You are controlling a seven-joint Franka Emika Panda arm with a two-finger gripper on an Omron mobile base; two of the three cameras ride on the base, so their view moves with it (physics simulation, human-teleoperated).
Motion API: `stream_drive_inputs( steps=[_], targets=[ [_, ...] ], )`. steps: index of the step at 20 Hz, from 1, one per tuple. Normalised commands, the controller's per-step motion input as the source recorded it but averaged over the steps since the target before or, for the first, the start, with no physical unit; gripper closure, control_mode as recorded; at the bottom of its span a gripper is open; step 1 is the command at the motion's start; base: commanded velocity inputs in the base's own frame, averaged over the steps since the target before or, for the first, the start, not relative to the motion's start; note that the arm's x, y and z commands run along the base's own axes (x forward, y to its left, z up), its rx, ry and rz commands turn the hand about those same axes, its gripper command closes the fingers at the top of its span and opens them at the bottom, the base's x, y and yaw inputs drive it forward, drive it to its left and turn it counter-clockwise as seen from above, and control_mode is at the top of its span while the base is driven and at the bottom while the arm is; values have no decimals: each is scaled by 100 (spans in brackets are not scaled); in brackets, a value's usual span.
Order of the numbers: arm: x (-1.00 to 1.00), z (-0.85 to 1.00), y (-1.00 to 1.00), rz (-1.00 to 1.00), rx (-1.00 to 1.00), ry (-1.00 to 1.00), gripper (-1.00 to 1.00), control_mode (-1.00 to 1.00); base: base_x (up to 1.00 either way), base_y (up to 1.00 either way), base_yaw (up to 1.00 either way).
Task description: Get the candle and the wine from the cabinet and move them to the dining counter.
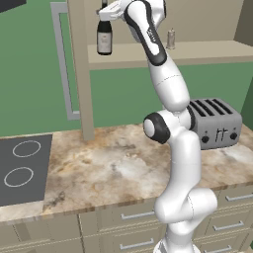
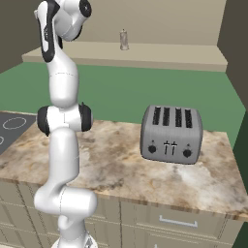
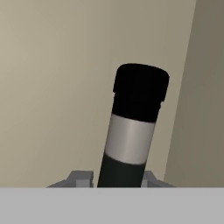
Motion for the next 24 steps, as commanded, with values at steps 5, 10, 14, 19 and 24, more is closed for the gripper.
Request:
stream_drive_inputs(
  steps=[5, 10, 14, 19, 24],
  targets=[
    [0, 0, 0, 0, 0, 0, 100, -100, 0, 0, 0],
    [0, 0, 0, 0, 0, 0, 100, -100, 0, 0, 0],
    [0, 0, 0, 0, 0, 0, 100, -100, 0, 0, 0],
    [-13, -3, -26, -4, 0, 0, 100, -100, 0, 0, 0],
    [-18, -1, -33, -12, 0, 0, 100, -100, 0, 0, 0]
  ],
)
